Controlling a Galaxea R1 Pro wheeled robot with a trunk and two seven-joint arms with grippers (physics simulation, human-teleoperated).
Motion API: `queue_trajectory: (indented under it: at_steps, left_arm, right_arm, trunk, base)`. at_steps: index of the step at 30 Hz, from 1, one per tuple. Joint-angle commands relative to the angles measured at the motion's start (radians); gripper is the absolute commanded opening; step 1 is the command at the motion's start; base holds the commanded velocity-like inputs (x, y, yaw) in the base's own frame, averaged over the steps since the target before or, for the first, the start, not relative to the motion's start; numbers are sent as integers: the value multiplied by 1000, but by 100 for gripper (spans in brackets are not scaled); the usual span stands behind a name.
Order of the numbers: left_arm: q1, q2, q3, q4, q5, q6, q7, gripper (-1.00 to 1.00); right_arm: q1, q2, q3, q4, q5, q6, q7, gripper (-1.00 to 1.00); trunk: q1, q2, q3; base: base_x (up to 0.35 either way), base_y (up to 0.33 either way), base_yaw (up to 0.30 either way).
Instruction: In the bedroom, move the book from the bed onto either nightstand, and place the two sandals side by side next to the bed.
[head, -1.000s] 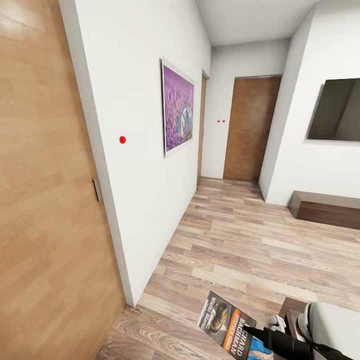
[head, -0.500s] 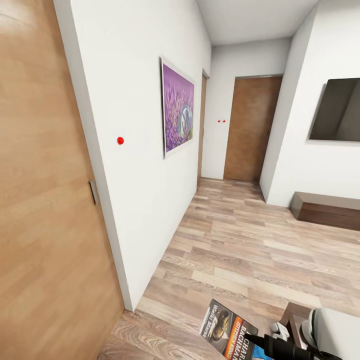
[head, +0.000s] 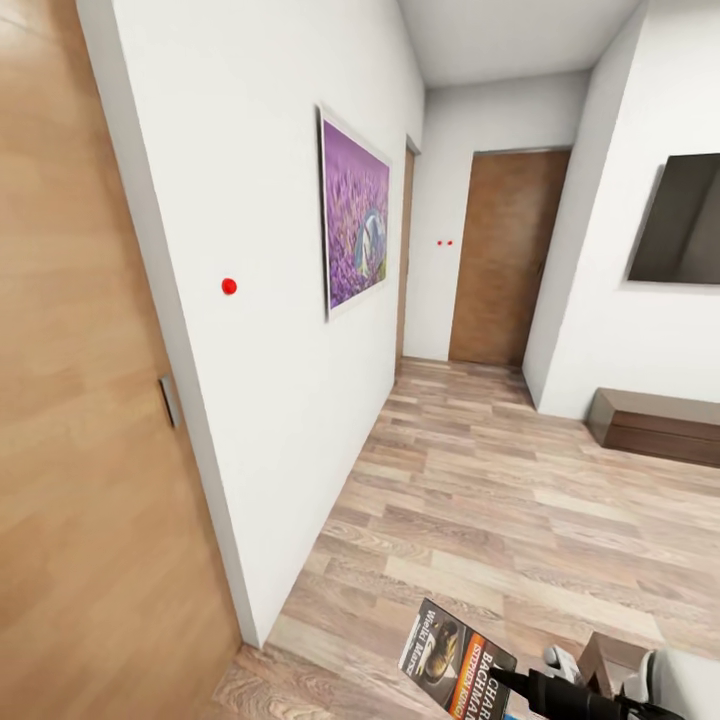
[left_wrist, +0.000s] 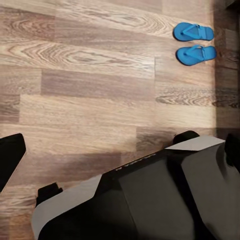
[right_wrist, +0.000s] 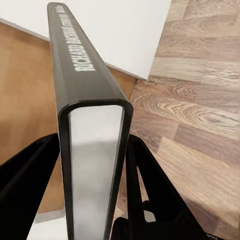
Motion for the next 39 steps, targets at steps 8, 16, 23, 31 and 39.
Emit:
queue_trajectory:
  at_steps: [8,16,23,31,39]
  left_arm:
    - [0,0,-8,1,4,-5,-1,100]
    - [0,0,-8,1,4,-6,-1,100]
    - [0,0,-8,1,4,-6,-1,100]
    - [0,0,-8,1,4,-6,-1,100]
    - [0,0,-8,1,4,-6,-1,100]
  right_arm:
    - [-1,-1,-11,1,8,7,2,-100]
    - [-1,-1,-11,1,8,7,2,-100]
    - [-1,-1,-11,1,8,7,2,-100]
    - [-1,-1,-11,1,8,7,2,-100]
    - [-1,-1,-11,1,8,7,2,-100]
  trunk:
    - [1,-1,0]
    - [1,-1,0]
    - [1,-1,-1]
    - [1,-1,-12]
    - [1,-1,-25]
  base:
    - [330,0,0]
    - [235,0,0]
    - [25,0,0]
    - [1,0,0]
    - [0,0,0]
